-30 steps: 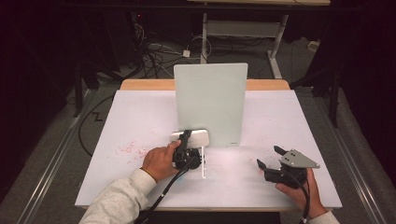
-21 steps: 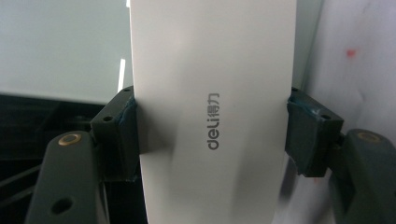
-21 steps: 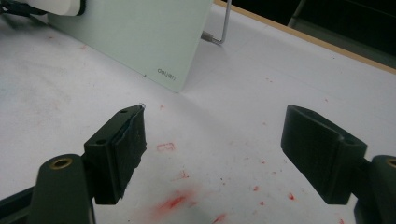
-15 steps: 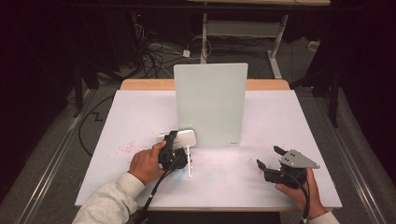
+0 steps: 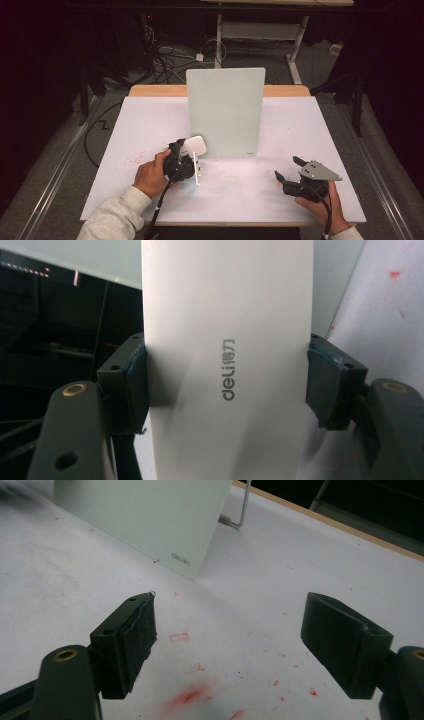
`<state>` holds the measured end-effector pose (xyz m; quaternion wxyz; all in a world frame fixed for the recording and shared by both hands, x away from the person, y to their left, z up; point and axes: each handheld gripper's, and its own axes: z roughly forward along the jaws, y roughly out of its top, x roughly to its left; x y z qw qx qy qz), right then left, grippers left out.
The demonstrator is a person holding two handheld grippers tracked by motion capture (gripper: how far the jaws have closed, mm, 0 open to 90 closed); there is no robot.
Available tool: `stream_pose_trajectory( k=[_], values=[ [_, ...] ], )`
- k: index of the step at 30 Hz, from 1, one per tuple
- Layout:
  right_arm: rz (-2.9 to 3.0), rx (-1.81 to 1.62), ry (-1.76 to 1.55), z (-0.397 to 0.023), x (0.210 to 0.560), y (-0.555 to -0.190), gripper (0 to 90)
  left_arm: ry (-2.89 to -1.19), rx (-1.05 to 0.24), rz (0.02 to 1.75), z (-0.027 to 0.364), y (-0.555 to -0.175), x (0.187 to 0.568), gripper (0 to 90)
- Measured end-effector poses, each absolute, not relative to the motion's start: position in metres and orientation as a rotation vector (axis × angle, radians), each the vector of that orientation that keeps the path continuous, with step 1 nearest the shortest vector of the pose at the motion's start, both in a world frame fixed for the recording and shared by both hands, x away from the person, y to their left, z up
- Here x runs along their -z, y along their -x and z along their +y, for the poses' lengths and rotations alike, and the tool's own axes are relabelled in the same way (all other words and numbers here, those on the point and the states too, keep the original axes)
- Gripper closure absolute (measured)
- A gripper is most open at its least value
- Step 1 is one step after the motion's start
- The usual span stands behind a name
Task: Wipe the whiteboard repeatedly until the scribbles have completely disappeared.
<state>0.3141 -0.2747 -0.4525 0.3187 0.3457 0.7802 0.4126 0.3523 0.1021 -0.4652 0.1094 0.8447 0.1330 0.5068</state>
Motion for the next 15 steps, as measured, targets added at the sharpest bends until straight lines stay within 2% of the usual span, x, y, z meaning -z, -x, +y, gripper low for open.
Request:
stream_pose_trajectory(
  k=[15],
  values=[
    [2.066,-1.081,-0.886,-0.272,0.453,-0.313,22.8,-2.357,-1.201,0.57,0.113,-0.351,0.443,28.8]
  ],
)
